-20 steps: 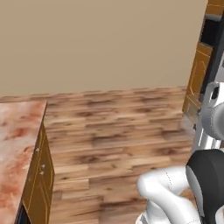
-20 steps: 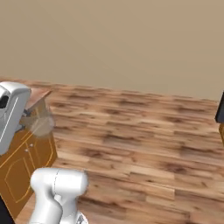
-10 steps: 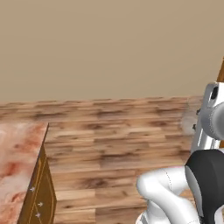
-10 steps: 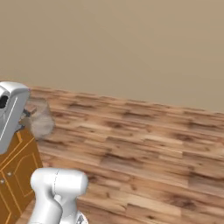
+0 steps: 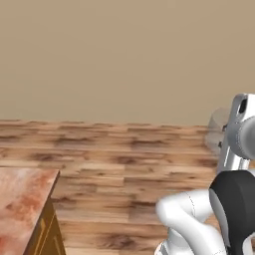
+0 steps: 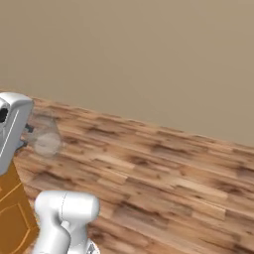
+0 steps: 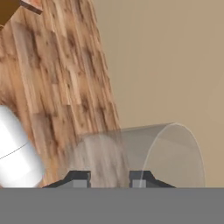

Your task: There is a bowl on the dining counter. Grab a lemon wedge from the fridge and place it in the bowl. Then get the liquor bottle and glass cup from the cabinet and place them next to the bowl.

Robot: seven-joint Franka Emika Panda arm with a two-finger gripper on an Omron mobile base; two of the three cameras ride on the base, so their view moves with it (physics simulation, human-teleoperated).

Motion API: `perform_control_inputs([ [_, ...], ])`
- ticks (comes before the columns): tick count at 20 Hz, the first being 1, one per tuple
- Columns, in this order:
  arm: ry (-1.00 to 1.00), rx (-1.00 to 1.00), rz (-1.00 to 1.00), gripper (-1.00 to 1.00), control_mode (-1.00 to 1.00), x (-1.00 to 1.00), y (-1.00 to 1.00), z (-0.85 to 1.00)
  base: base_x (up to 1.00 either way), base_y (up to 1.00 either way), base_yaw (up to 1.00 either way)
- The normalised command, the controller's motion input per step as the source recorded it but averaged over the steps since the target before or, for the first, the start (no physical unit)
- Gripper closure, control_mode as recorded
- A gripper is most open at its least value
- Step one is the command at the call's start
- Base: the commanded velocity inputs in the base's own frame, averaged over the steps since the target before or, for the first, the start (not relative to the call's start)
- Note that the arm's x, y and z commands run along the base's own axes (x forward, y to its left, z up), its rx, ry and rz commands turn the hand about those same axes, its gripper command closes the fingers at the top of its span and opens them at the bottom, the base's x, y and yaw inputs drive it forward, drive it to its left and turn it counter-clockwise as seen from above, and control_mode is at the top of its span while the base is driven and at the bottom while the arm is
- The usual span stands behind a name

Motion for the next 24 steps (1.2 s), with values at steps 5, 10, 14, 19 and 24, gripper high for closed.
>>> perform_control_inputs([
  [5, 0.0, 0.0, 0.0, 1.0, 1.0, 0.0, 0.0, 0.0, 1.0, 0.0, 0.4],
  [10, 0.0, 0.0, 0.0, 1.0, 1.0, 0.0, 0.0, 0.0, 1.0, 0.0, 0.47],
  [14, 0.0, 0.0, 0.0, 1.0, 1.0, 0.0, 0.0, 0.0, 1.0, 0.0, 0.52],
  [19, 0.0, 0.0, 0.0, 1.0, 1.0, 0.0, 0.0, 0.0, 1.0, 0.0, 0.55],
  [24, 0.0, 0.0, 0.0, 1.0, 1.0, 0.0, 0.0, 0.0, 1.0, 0.0, 0.57],
])
